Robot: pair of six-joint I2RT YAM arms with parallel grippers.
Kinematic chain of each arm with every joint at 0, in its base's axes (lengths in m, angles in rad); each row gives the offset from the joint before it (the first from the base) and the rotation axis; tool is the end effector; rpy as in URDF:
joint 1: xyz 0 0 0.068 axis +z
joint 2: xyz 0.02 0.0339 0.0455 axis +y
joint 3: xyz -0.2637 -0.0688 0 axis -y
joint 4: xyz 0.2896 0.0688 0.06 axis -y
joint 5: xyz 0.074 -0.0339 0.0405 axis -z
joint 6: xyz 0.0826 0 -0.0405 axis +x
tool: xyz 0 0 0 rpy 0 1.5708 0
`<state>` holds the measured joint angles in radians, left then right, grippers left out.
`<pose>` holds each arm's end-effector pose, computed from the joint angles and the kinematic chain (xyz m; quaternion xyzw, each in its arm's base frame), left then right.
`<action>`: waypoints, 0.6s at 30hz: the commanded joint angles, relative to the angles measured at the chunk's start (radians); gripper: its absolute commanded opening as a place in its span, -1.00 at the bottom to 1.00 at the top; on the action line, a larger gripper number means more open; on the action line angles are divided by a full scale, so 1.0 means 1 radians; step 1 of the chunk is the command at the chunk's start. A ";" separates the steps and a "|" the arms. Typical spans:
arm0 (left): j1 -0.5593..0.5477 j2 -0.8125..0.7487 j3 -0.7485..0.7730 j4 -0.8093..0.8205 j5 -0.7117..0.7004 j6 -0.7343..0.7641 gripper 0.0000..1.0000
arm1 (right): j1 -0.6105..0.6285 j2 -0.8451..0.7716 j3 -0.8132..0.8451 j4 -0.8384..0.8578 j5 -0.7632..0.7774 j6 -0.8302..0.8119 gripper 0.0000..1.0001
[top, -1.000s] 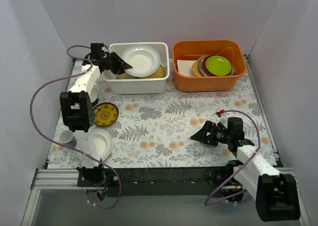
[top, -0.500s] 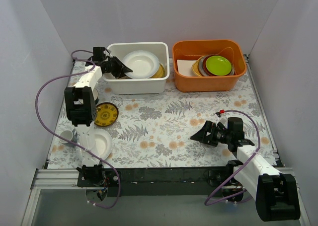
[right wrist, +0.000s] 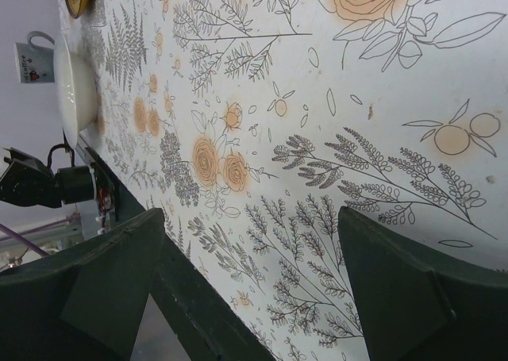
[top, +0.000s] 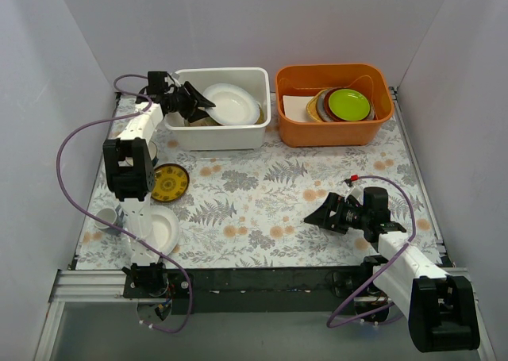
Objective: Place the plates into the plastic bin on the countertop
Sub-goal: Place the plate in the plastic bin.
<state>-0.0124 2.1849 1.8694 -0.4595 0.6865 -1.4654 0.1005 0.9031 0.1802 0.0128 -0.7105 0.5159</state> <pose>0.5637 -0.0593 0.1997 -0.4792 0.7355 -0.4751 0.0608 0.2107 0.0754 0.0849 0.0337 0.8637 0.4199 0.2768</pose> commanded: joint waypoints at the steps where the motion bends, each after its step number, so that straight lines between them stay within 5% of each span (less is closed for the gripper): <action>1: 0.009 -0.036 0.034 -0.001 0.031 0.019 -0.03 | 0.001 0.017 -0.035 -0.040 0.049 -0.036 0.96; 18: 0.011 -0.171 0.062 -0.024 -0.001 0.054 0.46 | 0.002 0.011 -0.038 -0.040 0.045 -0.034 0.96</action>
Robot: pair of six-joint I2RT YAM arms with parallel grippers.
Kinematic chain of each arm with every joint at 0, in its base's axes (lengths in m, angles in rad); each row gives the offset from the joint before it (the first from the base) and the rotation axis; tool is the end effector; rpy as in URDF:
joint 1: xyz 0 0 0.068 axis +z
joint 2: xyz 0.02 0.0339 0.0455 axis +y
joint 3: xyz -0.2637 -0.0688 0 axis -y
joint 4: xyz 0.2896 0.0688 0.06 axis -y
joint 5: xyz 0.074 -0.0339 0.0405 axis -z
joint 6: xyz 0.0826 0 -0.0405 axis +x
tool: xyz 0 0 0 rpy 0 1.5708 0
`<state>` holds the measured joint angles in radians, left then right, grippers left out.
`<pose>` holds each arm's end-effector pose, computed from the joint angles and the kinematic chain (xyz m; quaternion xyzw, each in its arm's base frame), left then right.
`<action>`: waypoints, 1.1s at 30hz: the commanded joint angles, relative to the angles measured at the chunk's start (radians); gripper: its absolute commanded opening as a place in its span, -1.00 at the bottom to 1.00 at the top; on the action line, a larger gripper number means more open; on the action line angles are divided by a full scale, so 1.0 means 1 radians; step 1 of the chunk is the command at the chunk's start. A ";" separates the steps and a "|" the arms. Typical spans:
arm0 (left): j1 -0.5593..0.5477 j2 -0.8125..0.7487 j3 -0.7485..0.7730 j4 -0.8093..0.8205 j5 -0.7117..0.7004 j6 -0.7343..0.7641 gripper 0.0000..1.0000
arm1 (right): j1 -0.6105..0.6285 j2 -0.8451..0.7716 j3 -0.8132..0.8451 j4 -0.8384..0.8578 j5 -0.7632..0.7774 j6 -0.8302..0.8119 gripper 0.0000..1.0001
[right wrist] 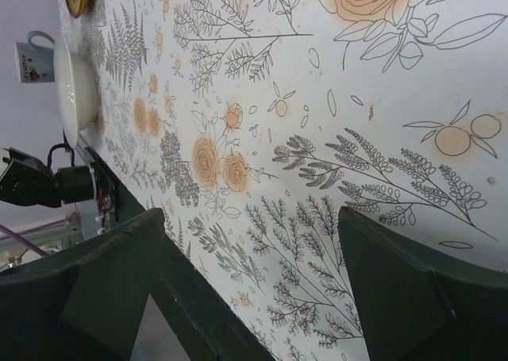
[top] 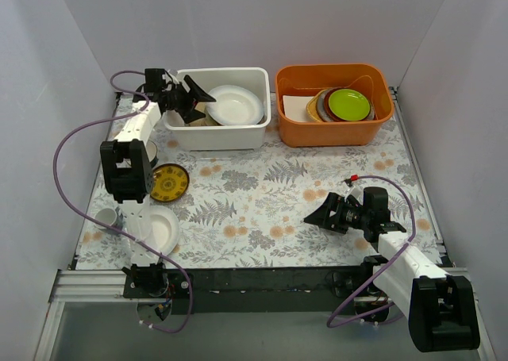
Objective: Place the plates into the plastic bin on the countertop
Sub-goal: Place the plate in the plastic bin.
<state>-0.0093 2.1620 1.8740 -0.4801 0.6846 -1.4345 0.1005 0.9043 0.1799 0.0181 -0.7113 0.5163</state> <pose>0.5604 -0.0574 0.2118 -0.4677 0.7419 -0.4751 0.0720 0.2110 0.0755 0.0851 0.0330 0.8630 0.4205 0.2782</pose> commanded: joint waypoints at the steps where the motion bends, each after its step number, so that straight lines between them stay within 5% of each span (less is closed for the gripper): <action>1: 0.008 -0.162 0.059 0.000 0.003 0.026 0.48 | 0.002 0.008 -0.037 -0.046 0.046 -0.033 0.96; 10: 0.008 -0.372 -0.071 0.058 0.024 0.025 0.78 | 0.002 -0.007 -0.019 -0.066 0.049 -0.029 0.96; 22: 0.008 -0.764 -0.478 -0.040 -0.077 0.124 0.96 | 0.027 0.024 0.104 -0.110 0.026 -0.039 0.96; 33: 0.008 -0.982 -0.553 -0.236 -0.194 0.218 0.96 | 0.293 0.120 0.230 -0.027 0.151 0.089 0.94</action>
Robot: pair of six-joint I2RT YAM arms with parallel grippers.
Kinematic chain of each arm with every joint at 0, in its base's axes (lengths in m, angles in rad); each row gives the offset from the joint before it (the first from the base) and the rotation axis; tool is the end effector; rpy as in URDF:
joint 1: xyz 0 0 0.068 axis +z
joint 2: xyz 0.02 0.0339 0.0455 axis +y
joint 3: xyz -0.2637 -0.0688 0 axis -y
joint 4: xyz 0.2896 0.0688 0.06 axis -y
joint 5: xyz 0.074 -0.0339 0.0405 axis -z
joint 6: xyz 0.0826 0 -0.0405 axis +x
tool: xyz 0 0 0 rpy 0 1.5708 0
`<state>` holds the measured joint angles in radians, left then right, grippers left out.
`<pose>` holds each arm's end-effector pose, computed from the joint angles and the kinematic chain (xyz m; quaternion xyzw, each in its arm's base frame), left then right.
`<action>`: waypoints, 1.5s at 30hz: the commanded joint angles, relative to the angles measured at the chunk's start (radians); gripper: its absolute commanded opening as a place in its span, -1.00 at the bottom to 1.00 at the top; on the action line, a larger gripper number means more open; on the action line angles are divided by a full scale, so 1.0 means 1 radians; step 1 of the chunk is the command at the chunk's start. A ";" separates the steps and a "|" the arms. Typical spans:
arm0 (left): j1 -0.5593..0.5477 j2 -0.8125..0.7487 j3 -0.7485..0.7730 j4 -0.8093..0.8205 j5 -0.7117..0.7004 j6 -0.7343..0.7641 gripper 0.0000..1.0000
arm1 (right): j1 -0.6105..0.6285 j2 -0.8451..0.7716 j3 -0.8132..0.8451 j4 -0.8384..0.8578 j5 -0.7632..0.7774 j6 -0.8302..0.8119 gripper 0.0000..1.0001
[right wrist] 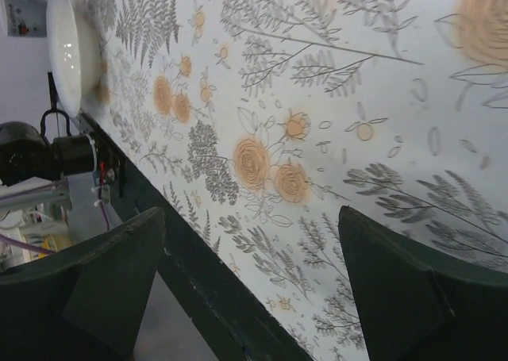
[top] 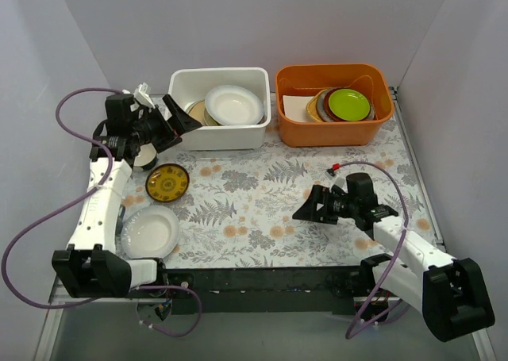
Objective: Place the plates into the plastic bin on the countertop
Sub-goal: Place the plate in the plastic bin, then pick up the plate from the corner of the board.
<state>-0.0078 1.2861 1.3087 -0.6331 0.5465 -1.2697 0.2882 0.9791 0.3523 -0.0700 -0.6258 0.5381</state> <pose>0.3522 -0.0457 0.3502 -0.4031 0.7631 -0.4573 0.2144 0.2267 0.1177 0.1206 -0.0218 0.8715 0.4171 0.2568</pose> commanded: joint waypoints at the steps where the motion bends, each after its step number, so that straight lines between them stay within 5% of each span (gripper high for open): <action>1: 0.006 -0.120 0.014 -0.098 -0.059 0.055 0.96 | 0.135 0.059 0.062 0.093 0.077 0.085 0.93; 14: 0.006 -0.254 0.021 -0.171 -0.048 0.019 0.96 | 0.599 0.452 0.328 0.337 0.309 0.293 0.86; 22: 0.006 -0.333 0.000 -0.155 -0.036 -0.028 0.96 | 0.744 0.707 0.529 0.443 0.327 0.381 0.82; 45: 0.006 -0.404 -0.006 -0.252 -0.011 -0.031 0.96 | 0.856 1.191 1.056 0.418 0.261 0.476 0.45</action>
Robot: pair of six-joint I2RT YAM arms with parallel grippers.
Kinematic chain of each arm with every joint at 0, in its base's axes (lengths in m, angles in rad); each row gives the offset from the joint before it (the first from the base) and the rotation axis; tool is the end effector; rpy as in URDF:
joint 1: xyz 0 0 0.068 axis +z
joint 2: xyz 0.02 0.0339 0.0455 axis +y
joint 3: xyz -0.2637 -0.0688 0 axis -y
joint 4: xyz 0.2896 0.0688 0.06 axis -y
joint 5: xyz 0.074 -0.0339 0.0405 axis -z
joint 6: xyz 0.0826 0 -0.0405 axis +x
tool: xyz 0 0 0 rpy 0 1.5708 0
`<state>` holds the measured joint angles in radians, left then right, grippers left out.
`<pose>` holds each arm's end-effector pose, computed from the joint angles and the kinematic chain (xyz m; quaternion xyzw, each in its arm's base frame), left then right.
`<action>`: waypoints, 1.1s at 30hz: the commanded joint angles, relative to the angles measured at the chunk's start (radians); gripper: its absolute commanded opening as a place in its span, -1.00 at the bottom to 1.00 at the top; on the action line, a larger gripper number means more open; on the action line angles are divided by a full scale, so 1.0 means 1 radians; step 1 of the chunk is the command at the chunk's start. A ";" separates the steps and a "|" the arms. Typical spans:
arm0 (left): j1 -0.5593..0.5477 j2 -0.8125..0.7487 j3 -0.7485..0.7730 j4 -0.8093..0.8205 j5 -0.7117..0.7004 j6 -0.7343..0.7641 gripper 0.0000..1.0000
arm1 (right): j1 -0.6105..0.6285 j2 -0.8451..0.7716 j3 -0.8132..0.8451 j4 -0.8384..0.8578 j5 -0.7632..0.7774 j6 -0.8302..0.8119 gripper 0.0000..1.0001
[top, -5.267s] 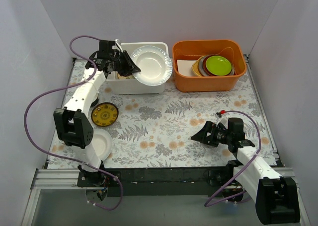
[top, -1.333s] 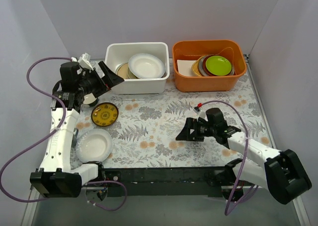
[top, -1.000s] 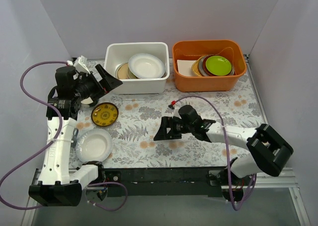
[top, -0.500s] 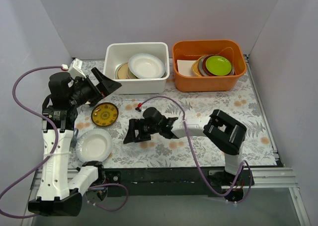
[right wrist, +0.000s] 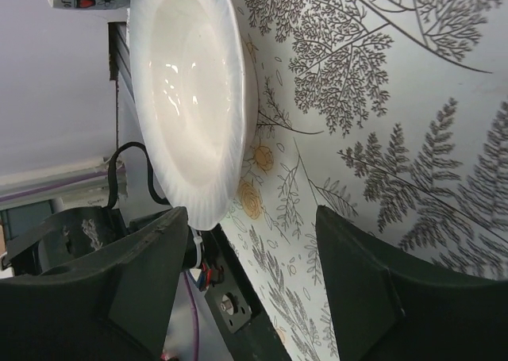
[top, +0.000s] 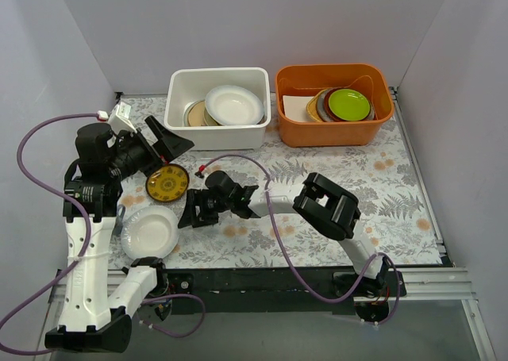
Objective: Place the plates into the plastic bin on the countertop
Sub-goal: Pick up the plate from the corner of the board.
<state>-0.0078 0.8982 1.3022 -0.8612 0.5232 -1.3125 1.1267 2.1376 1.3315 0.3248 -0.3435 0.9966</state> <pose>0.2287 -0.0431 0.4245 -0.3892 0.7346 -0.4865 0.2686 0.2068 0.4995 0.0983 -0.1432 0.8351 0.5171 0.1212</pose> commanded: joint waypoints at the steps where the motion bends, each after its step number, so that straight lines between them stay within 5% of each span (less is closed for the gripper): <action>1: 0.006 -0.021 -0.001 -0.025 0.011 0.013 0.96 | 0.018 0.041 0.084 0.022 -0.023 0.026 0.44; 13: 0.006 -0.030 -0.026 -0.025 0.023 0.010 0.96 | 0.031 0.145 0.230 -0.035 -0.034 0.057 0.14; 20: 0.006 -0.038 -0.040 -0.021 0.021 0.012 0.96 | 0.038 0.177 0.242 -0.026 -0.041 0.076 -0.28; 27: 0.006 -0.042 -0.055 -0.015 0.023 0.009 0.96 | 0.051 0.219 0.279 -0.029 -0.060 0.089 -0.35; 33: 0.006 -0.047 -0.067 -0.019 0.021 0.009 0.96 | 0.054 0.245 0.285 -0.020 -0.097 0.091 -0.66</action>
<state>-0.0078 0.8722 1.2491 -0.8753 0.5289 -1.3128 1.1698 2.3585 1.5963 0.2947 -0.4110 1.0935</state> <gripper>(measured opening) 0.982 0.222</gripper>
